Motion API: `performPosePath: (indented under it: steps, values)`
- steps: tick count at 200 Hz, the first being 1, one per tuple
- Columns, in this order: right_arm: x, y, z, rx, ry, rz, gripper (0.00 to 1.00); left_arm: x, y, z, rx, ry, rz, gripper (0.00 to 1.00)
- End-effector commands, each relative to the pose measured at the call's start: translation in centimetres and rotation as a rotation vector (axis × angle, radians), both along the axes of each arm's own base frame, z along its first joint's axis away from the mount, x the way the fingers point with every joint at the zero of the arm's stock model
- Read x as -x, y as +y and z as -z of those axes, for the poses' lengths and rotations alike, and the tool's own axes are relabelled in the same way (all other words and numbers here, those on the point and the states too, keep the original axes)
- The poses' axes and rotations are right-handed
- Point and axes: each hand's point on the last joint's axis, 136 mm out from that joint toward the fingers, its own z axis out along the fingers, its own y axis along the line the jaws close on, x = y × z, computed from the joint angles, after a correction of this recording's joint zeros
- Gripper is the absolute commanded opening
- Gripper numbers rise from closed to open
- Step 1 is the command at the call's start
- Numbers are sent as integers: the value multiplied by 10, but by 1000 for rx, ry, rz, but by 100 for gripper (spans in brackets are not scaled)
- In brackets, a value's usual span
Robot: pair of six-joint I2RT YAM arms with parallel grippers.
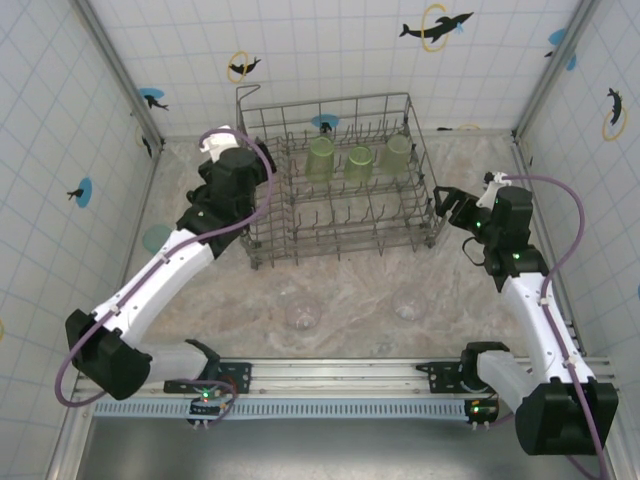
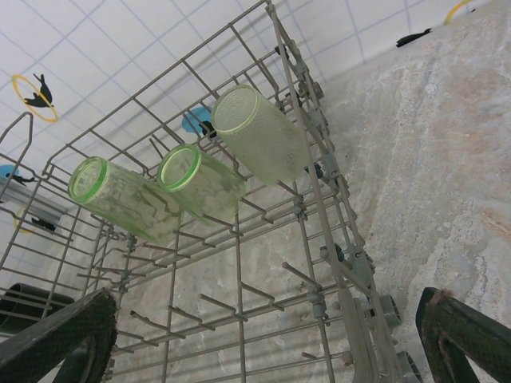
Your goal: Load the cups into the dish rack
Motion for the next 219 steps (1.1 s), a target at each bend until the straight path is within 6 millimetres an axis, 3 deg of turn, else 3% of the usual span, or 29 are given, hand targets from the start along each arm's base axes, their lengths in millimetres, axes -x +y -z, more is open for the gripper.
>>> performPosePath:
  steps: [1,65,144,164,190,219]
  values:
    - [1,5,-7,16,-12,-32,100,8,26,8,17,43,-82,98]
    - [0,12,-10,7,-19,-67,100,17,105,36,26,167,-299,98]
    - [0,19,-10,-6,-5,-104,100,20,168,88,109,319,-402,98]
    - [2,20,-10,-6,-4,-110,100,30,191,103,146,340,-476,97]
    - [3,21,-11,-10,4,-113,100,29,201,109,187,282,-446,97]
    - [2,27,-12,-10,16,-126,100,26,210,121,146,334,-466,97]
